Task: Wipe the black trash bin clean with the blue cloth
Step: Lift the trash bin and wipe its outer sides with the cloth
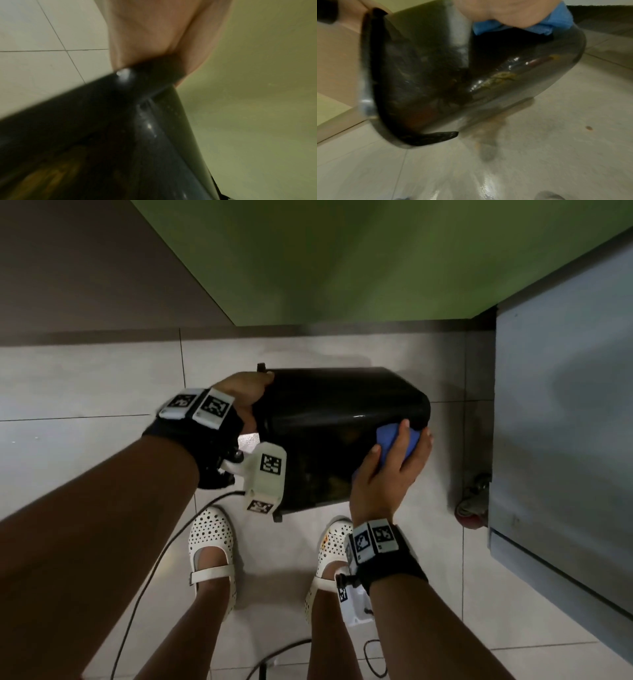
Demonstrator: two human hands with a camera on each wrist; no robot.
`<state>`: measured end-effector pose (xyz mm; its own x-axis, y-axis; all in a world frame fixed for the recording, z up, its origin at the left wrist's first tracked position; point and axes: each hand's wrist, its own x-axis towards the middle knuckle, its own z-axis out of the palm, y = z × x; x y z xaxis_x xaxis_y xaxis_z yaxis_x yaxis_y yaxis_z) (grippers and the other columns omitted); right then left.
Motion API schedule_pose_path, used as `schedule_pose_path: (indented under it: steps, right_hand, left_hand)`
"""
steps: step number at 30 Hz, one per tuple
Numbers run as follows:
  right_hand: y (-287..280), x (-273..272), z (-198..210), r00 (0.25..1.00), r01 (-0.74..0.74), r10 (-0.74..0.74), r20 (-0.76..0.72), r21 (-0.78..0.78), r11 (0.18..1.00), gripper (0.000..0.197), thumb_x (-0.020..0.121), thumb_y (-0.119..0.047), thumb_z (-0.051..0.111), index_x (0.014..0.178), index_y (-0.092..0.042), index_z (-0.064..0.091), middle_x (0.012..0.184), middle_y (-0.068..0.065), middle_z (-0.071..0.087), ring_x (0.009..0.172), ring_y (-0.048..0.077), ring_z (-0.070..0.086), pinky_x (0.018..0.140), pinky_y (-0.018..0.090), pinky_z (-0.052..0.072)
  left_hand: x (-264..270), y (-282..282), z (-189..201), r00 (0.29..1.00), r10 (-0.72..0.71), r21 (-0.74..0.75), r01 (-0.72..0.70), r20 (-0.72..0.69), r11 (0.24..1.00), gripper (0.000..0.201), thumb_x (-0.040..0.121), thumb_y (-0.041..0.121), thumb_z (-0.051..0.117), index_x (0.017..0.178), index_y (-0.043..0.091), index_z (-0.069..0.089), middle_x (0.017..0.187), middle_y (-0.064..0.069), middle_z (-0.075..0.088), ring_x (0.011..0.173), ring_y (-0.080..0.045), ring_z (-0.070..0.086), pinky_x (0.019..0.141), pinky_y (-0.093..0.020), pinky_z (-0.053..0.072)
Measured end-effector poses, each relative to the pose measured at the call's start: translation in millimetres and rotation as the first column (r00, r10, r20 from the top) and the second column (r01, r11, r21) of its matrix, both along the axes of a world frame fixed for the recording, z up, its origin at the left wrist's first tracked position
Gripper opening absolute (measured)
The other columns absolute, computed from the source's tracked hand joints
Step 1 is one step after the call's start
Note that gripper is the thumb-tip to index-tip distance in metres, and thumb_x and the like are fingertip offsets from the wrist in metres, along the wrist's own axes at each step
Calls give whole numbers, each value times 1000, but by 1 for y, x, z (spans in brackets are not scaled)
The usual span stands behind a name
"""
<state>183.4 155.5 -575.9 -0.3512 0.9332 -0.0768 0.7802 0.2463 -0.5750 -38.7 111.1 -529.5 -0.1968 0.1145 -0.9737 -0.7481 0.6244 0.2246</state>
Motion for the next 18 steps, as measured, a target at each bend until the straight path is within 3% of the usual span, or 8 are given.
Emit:
schedule_pose_path:
  steps: [2, 3, 6, 10, 13, 16, 18]
  right_hand:
    - [-8, -12, 9, 997, -69, 70, -26, 3, 998, 47, 96, -32, 35, 140, -21, 23, 151, 18, 15, 141, 33, 11, 110, 54, 28]
    - [-11, -20, 13, 992, -117, 117, -46, 13, 993, 47, 96, -35, 33, 140, -21, 23, 151, 15, 12, 141, 31, 8, 110, 55, 26]
    - [-21, -44, 21, 973, -215, 219, -69, 68, 974, 45, 97, -40, 25, 139, -23, 24, 148, 11, 13, 140, 31, 8, 113, 54, 17]
    - [-31, -74, 34, 912, -403, 409, -29, 119, 907, 46, 97, -43, 16, 135, -24, 33, 143, 14, 33, 136, 29, 21, 113, 45, 8]
    - [-35, -82, 35, 883, -469, 468, 35, 105, 877, 45, 98, -44, 16, 134, -23, 35, 137, 14, 47, 132, 26, 31, 112, 41, 15]
    - [-28, -76, 27, 887, -461, 451, 101, 117, 880, 42, 94, -40, 30, 130, -23, 42, 132, 13, 53, 127, 26, 37, 108, 43, 24]
    - [-21, -70, 23, 881, -469, 454, 130, 124, 874, 42, 91, -38, 34, 129, -22, 42, 130, 13, 54, 126, 27, 40, 107, 43, 25]
  left_hand:
    - [9, -6, -1, 998, 64, 44, -65, 18, 997, 32, 99, 33, 37, 95, 10, 59, 77, -7, 72, 69, -18, 69, 58, -30, 56]
    - [12, -8, -1, 995, 98, 61, -99, 18, 993, 36, 99, 37, 35, 99, 10, 60, 81, -7, 73, 72, -18, 70, 58, -30, 56]
    - [20, -9, 4, 985, 172, 126, -169, -12, 978, 48, 98, 45, 30, 119, 10, 56, 107, -11, 68, 95, -23, 66, 81, -37, 53]
    - [33, -8, 16, 984, 85, 169, -59, -154, 984, 58, 96, 52, 27, 130, 11, 48, 125, -6, 59, 113, -21, 58, 103, -36, 44]
    - [41, -13, 18, 975, -3, 169, 41, -224, 985, 65, 90, 60, 25, 134, 16, 45, 136, -9, 52, 124, -26, 51, 109, -39, 36]
    - [49, -18, 17, 965, -35, 170, 82, -260, 982, 66, 90, 63, 23, 138, 20, 37, 144, -7, 42, 132, -26, 42, 107, -40, 37]
    - [52, -23, 9, 952, -57, 171, 112, -300, 979, 87, 70, 84, 28, 132, 24, 45, 138, -6, 50, 127, -26, 47, 109, -47, 36]
